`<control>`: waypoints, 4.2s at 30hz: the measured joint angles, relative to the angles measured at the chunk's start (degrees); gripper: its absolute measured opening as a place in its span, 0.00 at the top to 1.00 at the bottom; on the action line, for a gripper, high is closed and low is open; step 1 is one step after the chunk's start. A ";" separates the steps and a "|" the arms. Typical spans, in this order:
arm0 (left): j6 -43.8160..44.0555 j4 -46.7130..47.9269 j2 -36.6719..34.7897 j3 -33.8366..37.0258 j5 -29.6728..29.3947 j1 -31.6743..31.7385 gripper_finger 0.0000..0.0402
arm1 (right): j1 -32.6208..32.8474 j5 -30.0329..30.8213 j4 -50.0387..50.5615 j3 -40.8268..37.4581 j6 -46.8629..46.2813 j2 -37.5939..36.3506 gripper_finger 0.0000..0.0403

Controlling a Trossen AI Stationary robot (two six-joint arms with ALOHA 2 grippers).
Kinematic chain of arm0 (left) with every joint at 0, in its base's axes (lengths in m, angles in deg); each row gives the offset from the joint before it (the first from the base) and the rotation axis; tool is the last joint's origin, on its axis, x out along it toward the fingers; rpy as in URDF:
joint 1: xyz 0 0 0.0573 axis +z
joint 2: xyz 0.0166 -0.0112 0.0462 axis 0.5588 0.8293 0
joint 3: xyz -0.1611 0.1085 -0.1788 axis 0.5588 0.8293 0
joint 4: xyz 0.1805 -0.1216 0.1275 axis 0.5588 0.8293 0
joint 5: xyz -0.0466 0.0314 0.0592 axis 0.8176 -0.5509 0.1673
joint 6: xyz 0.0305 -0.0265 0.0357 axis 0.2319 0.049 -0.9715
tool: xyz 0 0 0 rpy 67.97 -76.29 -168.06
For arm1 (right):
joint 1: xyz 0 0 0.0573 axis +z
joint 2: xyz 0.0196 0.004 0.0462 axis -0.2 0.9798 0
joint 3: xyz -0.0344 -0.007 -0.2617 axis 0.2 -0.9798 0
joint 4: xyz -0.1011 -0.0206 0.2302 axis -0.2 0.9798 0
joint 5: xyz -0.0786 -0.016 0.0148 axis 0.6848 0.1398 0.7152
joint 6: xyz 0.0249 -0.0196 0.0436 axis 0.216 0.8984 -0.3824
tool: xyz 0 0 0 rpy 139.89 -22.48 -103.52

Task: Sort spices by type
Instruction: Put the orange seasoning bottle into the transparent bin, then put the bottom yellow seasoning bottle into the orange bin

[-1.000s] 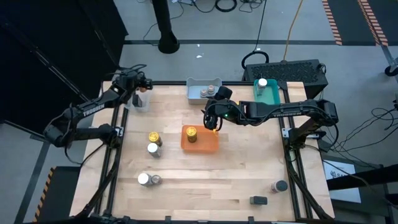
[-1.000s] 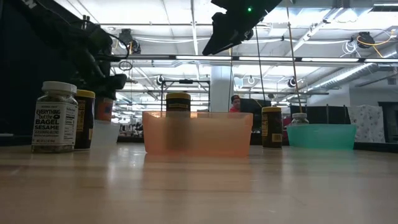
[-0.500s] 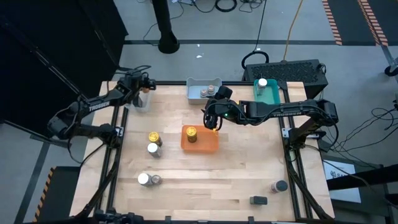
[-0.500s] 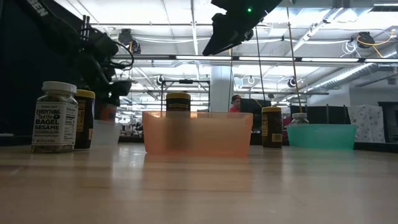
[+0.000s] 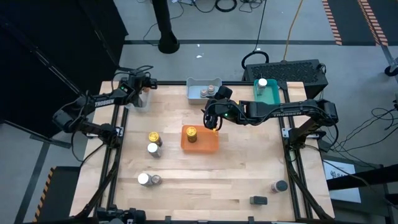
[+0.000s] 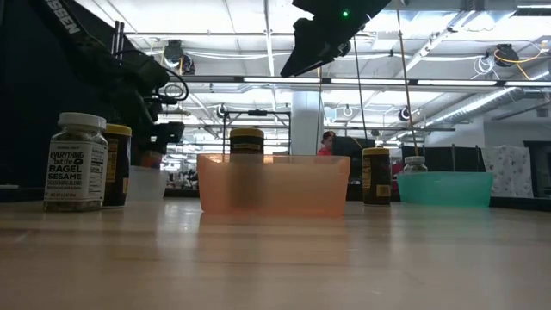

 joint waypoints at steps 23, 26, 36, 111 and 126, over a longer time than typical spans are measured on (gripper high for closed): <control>2.54 1.07 0.00 -0.04 -0.20 0.01 0.35 | 0.01 0.01 0.04 0.00 -0.17 0.00 0.34; 1.70 1.09 -0.06 -0.05 -0.17 0.02 0.35 | 0.00 0.01 0.04 0.00 -0.17 0.00 0.34; 0.69 9.36 -11.57 -2.07 1.58 -3.15 0.35 | 0.02 0.02 0.04 0.00 0.05 0.00 0.34; 48.96 81.85 3.81 -26.25 2.29 -73.07 0.99 | 8.74 0.24 1.29 0.42 1.50 -4.04 0.34; 40.23 74.67 3.89 -26.25 2.09 -73.07 0.99 | 8.74 0.24 1.27 0.42 1.36 -4.04 0.34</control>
